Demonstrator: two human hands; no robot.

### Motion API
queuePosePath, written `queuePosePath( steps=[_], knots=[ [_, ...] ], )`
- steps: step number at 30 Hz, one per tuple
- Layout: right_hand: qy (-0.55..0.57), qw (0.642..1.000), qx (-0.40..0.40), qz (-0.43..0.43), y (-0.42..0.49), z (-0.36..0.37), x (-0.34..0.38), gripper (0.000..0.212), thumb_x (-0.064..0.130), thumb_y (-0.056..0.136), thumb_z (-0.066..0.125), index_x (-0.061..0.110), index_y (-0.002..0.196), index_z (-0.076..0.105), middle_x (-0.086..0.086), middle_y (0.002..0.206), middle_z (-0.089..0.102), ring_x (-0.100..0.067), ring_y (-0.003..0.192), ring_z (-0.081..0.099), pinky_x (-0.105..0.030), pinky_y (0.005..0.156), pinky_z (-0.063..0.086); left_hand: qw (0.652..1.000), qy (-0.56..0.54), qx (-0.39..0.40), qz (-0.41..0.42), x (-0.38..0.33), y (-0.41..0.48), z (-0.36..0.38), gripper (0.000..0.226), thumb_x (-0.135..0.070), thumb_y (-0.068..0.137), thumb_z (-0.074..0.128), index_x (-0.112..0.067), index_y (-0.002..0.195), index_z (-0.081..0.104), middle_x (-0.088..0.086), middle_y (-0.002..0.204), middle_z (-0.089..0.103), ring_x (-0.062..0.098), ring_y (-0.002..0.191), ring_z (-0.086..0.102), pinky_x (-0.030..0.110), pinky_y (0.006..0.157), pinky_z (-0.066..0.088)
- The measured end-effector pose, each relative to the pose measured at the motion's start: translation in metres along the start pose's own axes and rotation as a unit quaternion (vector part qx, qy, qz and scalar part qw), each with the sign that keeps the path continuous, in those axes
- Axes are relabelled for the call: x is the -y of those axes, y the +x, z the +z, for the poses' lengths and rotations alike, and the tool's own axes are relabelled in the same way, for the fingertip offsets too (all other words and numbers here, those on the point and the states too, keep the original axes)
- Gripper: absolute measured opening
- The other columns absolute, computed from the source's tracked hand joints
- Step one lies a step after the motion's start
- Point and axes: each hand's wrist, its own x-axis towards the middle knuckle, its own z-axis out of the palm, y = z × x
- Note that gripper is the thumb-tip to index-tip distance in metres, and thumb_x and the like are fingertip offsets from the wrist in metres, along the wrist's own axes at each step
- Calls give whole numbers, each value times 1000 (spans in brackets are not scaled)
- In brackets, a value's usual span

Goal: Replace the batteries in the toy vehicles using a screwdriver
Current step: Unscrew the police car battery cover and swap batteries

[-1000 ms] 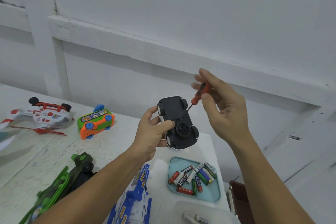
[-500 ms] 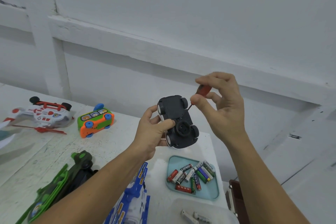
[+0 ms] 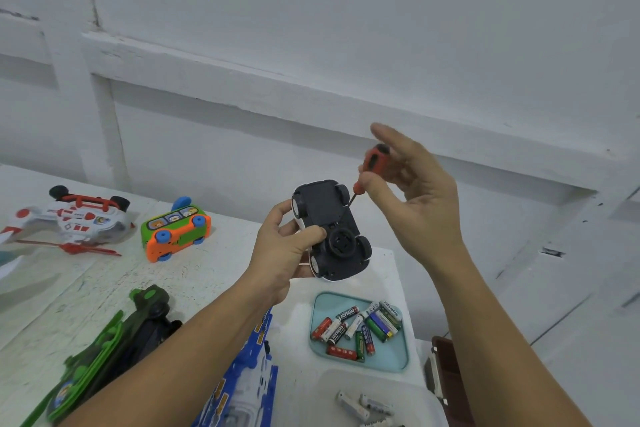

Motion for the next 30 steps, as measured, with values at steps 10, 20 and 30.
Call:
queuePosePath(
  steps=[10, 20, 30],
  knots=[
    [5, 1000, 7, 18, -2, -4, 5, 51, -6, 82, 69, 28, 120, 66, 3, 100, 65, -17, 87, 69, -27, 82, 55, 1000, 3, 5, -4, 3, -6, 2, 53, 5, 82, 67, -26, 122, 51, -3, 92, 76, 26, 69, 71, 37, 51, 57],
    [-2, 1000, 14, 22, -3, -8, 8, 46, -3, 83, 71, 23, 121, 66, -6, 98, 66, -15, 81, 69, -27, 81, 55, 1000, 0, 2, -6, 1, -11, 2, 51, 6, 82, 67, -26, 119, 52, -1, 93, 76, 26, 68, 71, 36, 50, 56],
    [35, 999, 17, 34, -2, -11, 12, 43, 0, 79, 75, 40, 95, 69, -7, 95, 64, -28, 82, 68, -36, 75, 54, 1000, 3, 1, -18, 3, -13, 4, 51, 5, 82, 68, -26, 119, 52, -1, 93, 76, 28, 71, 71, 38, 52, 57]
  ],
)
